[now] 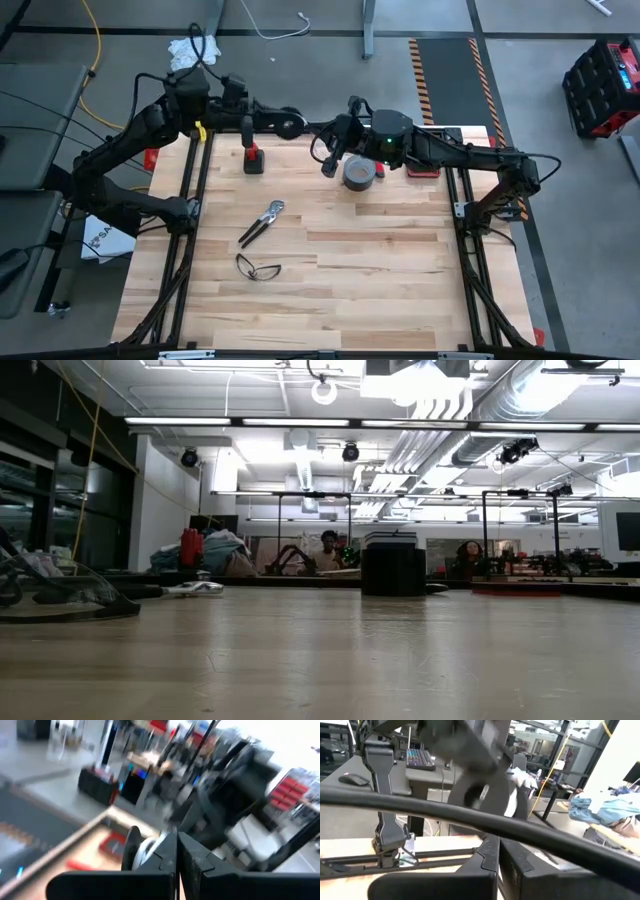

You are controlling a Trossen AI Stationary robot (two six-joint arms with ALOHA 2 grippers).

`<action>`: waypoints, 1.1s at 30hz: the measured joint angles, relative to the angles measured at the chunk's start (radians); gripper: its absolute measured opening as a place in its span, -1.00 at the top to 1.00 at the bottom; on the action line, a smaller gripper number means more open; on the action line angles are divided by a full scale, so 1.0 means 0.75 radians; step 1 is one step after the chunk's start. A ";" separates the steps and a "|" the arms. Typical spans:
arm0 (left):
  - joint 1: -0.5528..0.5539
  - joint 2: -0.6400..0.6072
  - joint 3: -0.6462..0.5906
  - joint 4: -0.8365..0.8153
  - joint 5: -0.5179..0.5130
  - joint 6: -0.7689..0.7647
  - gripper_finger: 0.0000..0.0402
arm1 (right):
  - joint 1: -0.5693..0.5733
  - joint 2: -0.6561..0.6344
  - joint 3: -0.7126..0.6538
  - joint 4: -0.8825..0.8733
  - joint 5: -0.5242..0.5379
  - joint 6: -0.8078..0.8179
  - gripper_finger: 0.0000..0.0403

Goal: Coil cords
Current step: Coil the white wire onto the black spool

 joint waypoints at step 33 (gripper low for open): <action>-0.001 -0.022 0.036 0.388 0.054 0.128 1.00 | 0.044 0.001 -0.001 0.083 -0.079 0.153 0.73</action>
